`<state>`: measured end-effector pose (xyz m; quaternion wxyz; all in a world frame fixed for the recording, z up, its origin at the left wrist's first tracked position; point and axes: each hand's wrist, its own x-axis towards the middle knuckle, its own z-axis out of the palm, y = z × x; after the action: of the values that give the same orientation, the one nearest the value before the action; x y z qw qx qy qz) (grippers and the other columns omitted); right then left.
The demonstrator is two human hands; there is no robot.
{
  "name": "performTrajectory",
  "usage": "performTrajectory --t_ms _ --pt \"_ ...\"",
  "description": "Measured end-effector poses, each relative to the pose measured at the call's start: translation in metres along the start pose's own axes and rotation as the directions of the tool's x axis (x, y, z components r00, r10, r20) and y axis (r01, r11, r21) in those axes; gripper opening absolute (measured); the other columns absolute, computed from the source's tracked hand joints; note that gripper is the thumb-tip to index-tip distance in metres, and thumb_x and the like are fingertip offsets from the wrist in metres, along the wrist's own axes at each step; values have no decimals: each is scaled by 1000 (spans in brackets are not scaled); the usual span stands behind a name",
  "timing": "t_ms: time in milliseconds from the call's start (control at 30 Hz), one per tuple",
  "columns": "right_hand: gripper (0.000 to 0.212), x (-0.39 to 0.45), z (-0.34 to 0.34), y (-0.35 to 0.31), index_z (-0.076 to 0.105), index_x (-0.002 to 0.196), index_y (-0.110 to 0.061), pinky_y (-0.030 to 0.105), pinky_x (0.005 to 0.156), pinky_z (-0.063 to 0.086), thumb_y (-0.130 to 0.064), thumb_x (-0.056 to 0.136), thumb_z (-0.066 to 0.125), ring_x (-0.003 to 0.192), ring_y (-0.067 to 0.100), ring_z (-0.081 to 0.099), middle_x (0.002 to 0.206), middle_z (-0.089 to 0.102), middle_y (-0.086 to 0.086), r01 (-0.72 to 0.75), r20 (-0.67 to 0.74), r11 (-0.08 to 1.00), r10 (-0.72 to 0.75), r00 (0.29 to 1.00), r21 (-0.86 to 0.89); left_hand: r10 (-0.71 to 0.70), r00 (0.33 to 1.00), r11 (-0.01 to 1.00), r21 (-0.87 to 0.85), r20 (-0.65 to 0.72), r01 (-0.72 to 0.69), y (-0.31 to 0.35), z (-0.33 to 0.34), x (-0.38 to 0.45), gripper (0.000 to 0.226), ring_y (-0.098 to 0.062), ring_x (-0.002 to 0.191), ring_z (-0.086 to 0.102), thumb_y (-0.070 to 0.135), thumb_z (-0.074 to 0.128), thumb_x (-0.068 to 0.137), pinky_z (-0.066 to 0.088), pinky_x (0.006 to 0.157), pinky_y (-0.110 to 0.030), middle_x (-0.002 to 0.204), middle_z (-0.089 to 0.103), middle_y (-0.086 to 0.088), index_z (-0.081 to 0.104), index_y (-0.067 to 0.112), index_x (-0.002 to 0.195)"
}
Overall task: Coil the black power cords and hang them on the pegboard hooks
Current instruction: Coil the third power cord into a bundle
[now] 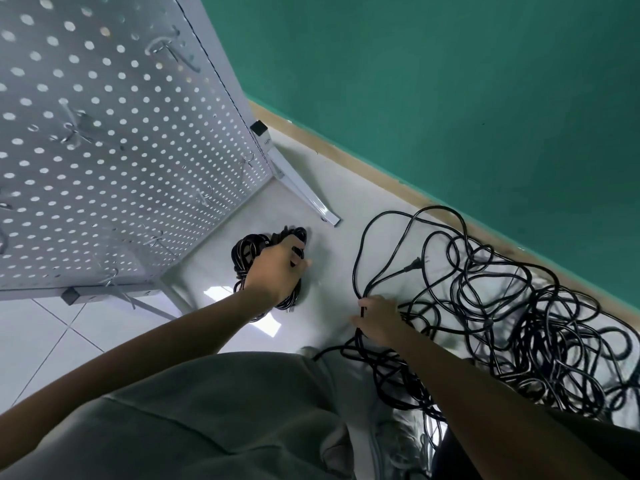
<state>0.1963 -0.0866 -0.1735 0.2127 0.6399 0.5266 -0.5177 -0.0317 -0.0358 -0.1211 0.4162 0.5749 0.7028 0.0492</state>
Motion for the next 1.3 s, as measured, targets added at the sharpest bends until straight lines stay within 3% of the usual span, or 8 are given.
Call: performTrajectory --t_ms 133,233,300,433,767,1067,1200,1300 --pt "9 -1 0 6 71 87 -18 42 78 53 -22 87 63 95 33 59 90 63 12 39 -203 935 36 978 354 8 999 999 -32 39 -7 6 9 -3 27 -18 94 66 33 64 100 50 81 -31 100 71 6 59 23 125" --pt "18 -14 -11 6 76 99 -1 43 69 57 -8 93 61 90 41 66 99 72 23 76 -305 876 83 949 476 14 998 997 -74 66 -9 12 8 -9 25 -17 94 65 31 65 100 50 82 -30 94 67 11 61 22 123" --pt "17 -24 -19 6 77 103 -14 20 61 49 -13 94 63 90 23 67 99 73 4 115 -352 849 88 932 516 43 995 996 -79 88 -36 18 0 -12 23 -16 93 66 31 66 100 48 80 -29 96 68 10 63 21 120" --pt "18 -58 -48 4 77 108 -12 5 68 45 -8 95 65 92 12 66 101 71 -2 273 -489 799 30 872 535 133 980 989 -84 150 -122 44 -34 -23 19 -12 87 69 36 66 99 54 87 -33 102 74 3 66 22 112" --pt "37 -219 -125 -33 76 83 -28 35 84 54 8 89 69 76 21 66 80 74 -4 640 -714 601 -156 682 480 363 927 926 -150 97 -347 150 -155 -91 14 -8 75 73 25 70 98 59 79 -32 103 72 3 69 18 110" --pt "29 -411 -161 -53 73 85 -17 17 75 52 10 90 65 76 13 68 81 75 2 859 -851 447 -320 416 251 702 712 710 53 28 -702 265 -218 -215 45 -3 127 49 34 66 99 32 103 -6 138 59 5 59 23 142" --pt "27 -487 -174 -63 70 88 -13 16 74 51 13 90 63 70 10 63 80 73 5 925 -891 338 -346 294 174 792 610 597 184 15 -781 304 -222 -270 25 -8 100 60 36 61 103 45 92 -28 102 69 6 73 16 113" --pt "24 -535 -181 -63 67 96 -10 16 74 52 12 92 62 71 8 65 81 73 3 949 -895 272 -365 256 160 801 598 598 115 -45 -793 324 -229 -310 25 0 65 55 27 55 107 41 67 -23 74 66 9 69 13 91"
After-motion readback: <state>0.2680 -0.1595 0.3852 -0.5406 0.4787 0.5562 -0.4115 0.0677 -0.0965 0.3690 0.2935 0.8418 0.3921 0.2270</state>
